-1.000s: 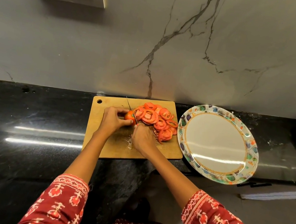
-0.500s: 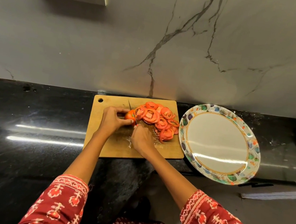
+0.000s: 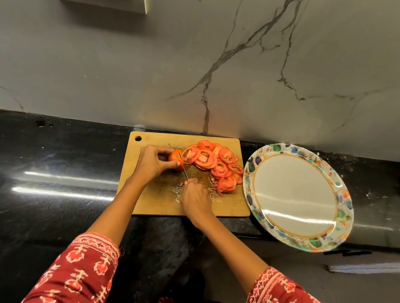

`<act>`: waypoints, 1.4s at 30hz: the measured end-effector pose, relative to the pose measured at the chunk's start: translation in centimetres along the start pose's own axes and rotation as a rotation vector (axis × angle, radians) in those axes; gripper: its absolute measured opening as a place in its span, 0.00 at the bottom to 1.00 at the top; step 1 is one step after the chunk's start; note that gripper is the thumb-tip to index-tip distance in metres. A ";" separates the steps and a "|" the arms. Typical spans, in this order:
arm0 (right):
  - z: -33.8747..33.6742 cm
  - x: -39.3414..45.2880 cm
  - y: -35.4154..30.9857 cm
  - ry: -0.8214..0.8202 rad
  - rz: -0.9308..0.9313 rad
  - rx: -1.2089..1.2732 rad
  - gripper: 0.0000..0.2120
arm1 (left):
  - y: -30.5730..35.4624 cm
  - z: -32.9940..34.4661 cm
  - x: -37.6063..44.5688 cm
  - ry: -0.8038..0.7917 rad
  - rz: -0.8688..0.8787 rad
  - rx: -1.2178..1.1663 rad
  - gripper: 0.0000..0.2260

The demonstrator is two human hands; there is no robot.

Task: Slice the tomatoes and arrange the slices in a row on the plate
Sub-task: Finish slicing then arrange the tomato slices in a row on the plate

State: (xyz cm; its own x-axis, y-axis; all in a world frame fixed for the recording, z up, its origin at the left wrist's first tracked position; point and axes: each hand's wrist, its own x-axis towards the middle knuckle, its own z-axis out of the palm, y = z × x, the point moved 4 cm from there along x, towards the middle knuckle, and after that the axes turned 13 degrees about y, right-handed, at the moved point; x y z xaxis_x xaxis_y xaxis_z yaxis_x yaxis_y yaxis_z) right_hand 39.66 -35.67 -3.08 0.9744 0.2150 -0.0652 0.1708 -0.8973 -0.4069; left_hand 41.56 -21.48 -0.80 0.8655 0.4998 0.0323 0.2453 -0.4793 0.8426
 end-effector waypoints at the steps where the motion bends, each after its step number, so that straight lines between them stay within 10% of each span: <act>1: 0.0 0.3 -0.1 -0.001 0.002 -0.006 0.14 | 0.0 0.0 0.0 -0.002 0.001 0.007 0.21; 17: -0.2 -0.4 1.3 0.141 -0.135 -0.344 0.18 | -0.6 0.1 0.6 -0.017 -0.034 -0.035 0.19; 42: -0.3 0.3 2.3 0.096 -0.135 -0.181 0.11 | -2.0 1.2 -0.6 -0.034 -0.008 0.242 0.28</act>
State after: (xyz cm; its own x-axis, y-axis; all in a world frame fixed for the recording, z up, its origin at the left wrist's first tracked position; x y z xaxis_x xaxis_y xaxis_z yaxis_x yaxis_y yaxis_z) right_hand 40.39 -37.77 -3.80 0.9490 0.3076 0.0691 0.3151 -0.9194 -0.2352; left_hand 41.10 -21.63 -3.17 0.8760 0.4822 0.0045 0.3465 -0.6358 0.6897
